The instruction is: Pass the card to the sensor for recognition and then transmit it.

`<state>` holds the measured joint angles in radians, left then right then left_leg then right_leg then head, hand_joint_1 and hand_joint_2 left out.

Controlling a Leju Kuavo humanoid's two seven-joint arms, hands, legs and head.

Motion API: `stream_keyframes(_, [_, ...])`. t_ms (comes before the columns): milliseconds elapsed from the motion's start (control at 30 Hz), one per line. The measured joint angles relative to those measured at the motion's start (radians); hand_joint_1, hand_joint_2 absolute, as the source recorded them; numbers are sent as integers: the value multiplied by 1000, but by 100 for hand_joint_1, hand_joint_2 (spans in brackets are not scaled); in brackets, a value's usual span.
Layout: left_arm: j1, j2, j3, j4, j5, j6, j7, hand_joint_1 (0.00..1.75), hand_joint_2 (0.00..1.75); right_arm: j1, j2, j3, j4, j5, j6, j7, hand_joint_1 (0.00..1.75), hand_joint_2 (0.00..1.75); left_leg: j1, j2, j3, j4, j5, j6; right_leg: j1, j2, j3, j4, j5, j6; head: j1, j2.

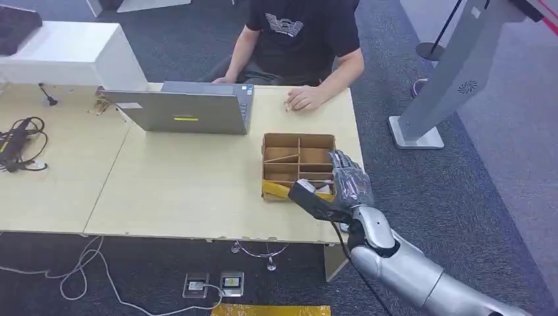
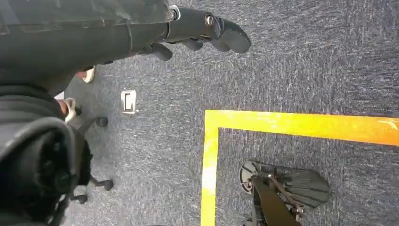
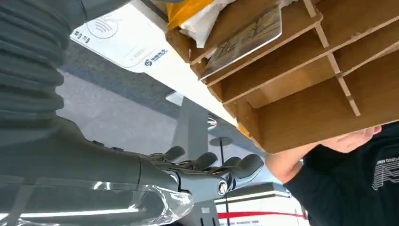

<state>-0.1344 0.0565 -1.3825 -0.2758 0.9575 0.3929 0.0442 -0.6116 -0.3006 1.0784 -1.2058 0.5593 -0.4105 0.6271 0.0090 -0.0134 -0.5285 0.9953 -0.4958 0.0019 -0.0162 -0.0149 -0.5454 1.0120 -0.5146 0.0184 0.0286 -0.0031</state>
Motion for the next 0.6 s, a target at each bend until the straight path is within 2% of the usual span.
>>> stream_keyframes(267, [-4,0,0,0,-8,-4,10,0,0,-4,21,0,47,2,-11,-9,0,175,0,0,0,0,0,0,0,0,0,0,0,0,0,0])
stream_keyframes(600, [-5,-1,-3,0,-8,-4,12,0,0,-40,80,25,135,9,-11,-31,0,175,0,0,0,0,0,0,0,0,0,0,0,0,0,0])
